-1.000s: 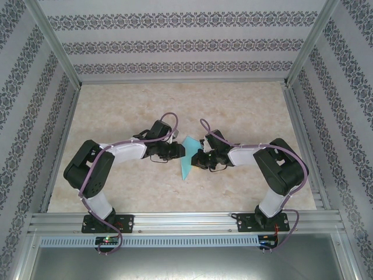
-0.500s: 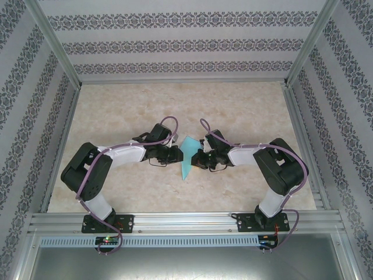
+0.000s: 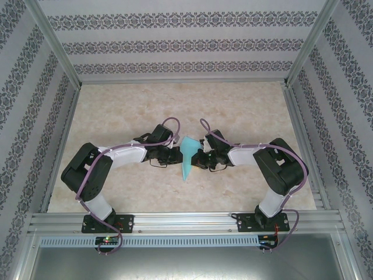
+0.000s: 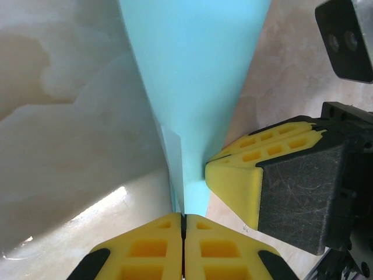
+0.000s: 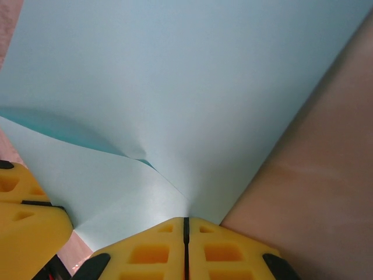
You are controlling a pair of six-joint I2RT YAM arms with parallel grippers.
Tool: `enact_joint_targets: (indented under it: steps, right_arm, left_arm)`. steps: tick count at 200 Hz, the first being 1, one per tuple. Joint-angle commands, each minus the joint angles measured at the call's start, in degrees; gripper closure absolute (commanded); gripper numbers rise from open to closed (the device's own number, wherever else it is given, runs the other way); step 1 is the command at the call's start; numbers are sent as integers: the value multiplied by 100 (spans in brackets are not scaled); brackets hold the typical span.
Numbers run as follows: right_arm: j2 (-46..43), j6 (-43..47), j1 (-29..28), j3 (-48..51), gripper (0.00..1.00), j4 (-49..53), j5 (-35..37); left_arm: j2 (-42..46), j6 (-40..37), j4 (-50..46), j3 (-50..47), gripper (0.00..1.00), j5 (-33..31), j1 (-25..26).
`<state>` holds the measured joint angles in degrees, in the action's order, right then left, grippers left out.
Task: Fold a paper plane with a square sheet of paper (pick it up from the middle)
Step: Fold the wing for the fifth time at the center of the table.
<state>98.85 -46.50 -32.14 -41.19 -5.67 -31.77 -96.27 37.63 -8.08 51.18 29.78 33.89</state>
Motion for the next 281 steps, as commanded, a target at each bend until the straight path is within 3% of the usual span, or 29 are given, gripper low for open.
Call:
enact_joint_targets:
  steps: [1, 230, 281]
  right_arm:
    - [222, 40, -49, 58, 92, 117, 248]
    - [-3, -318, 125, 481, 93, -677, -35]
    - [-211, -1026, 160, 461, 94, -503, 144]
  left_arm:
    - [-53, -165, -211, 184, 92, 42, 117]
    - [-823, -71, 118, 590, 92, 208, 329]
    - [-813, -46, 132, 594, 92, 59, 311]
